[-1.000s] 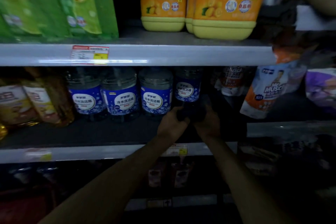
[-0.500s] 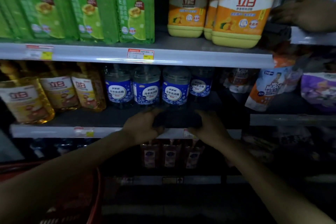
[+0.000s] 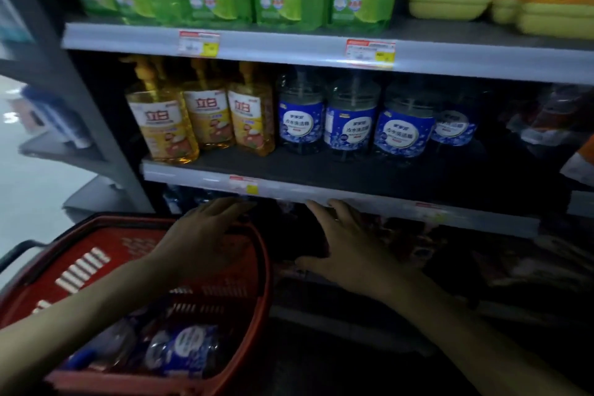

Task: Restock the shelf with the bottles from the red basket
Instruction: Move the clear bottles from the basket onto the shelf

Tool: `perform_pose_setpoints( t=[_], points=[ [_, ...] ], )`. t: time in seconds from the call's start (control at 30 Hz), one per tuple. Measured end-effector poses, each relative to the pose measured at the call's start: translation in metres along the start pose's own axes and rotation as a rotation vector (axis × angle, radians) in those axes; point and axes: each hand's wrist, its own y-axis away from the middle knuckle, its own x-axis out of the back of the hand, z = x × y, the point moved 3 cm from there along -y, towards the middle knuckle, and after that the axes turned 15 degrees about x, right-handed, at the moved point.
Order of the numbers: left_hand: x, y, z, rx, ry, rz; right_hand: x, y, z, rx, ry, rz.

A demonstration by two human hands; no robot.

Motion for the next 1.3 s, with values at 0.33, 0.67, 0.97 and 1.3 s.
perform_pose_setpoints(
  t=[0.33,0.67,0.97,1.3],
  points=[
    [-0.037,0.065,-0.114,0.177,-0.203,-0.145,-0.077,-0.044,-0.044,0.156,0.203,-0.301],
    [-0.059,0.112,-0.189,0.363,-0.242,-0.253,-0.144,-0.071,-0.071,0.324,0.075,-0.423],
    [-0.092,0.142,-0.255,0.605,-0.266,-0.340,-0.257,-0.160,-0.122,0.364,0.191,-0.713],
    [-0.088,0.158,-0.259,0.789,0.027,-0.123,-0.367,-0.253,-0.193,0.539,0.235,-0.701]
  ],
)
